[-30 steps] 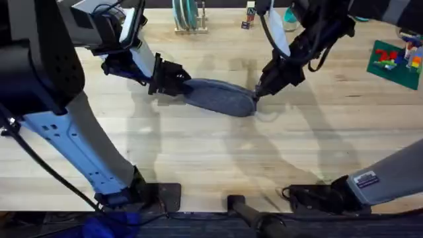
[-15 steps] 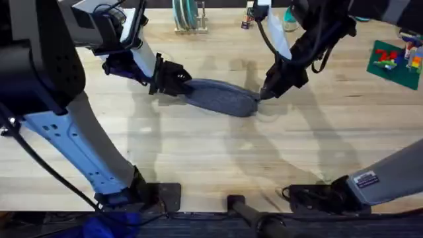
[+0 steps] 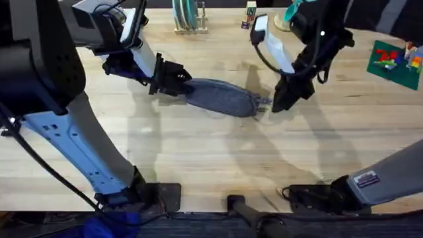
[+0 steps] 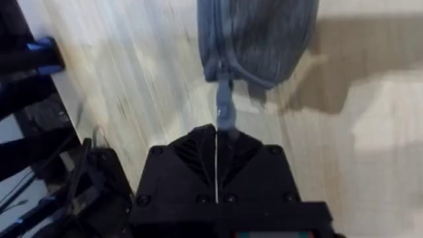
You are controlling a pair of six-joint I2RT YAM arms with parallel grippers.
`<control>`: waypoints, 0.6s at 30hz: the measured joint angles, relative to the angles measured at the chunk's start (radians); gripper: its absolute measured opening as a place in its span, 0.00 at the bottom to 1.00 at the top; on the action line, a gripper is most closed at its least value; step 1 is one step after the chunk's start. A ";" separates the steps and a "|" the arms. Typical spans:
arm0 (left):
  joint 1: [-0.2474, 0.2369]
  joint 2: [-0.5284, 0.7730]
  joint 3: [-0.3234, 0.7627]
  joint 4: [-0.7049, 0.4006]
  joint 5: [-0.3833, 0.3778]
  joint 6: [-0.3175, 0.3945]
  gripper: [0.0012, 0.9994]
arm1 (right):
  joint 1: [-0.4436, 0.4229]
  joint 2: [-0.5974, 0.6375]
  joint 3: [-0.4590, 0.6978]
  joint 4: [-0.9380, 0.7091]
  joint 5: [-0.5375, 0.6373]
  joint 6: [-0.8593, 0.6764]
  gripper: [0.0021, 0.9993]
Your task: Unzip the bag, pick up the pens from the table one at a time and place them inside, then zip the bag closed.
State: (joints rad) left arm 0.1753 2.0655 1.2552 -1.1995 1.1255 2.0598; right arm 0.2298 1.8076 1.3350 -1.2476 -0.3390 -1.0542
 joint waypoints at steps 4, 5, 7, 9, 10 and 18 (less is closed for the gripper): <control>0.000 0.000 0.000 0.000 0.000 0.000 0.04 | -0.002 0.000 -0.014 0.002 0.057 0.002 0.03; 0.000 0.000 0.000 0.000 0.000 0.000 0.04 | -0.002 0.000 -0.015 0.003 0.065 0.003 0.03; 0.000 0.000 0.000 0.000 0.000 0.000 0.04 | -0.002 0.000 -0.016 0.005 0.078 0.003 0.03; 0.000 0.000 0.000 0.000 0.000 0.000 0.04 | -0.002 0.000 -0.016 0.007 0.086 0.003 0.03; 0.000 0.000 0.000 0.000 0.000 0.000 0.04 | -0.002 0.000 -0.016 0.010 0.089 0.003 0.03; 0.000 0.000 0.000 0.000 0.000 0.000 0.04 | -0.002 0.000 -0.016 0.013 0.094 0.003 0.03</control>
State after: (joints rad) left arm 0.1753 2.0655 1.2552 -1.1995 1.1255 2.0598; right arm 0.2276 1.8076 1.3190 -1.2348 -0.2455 -1.0510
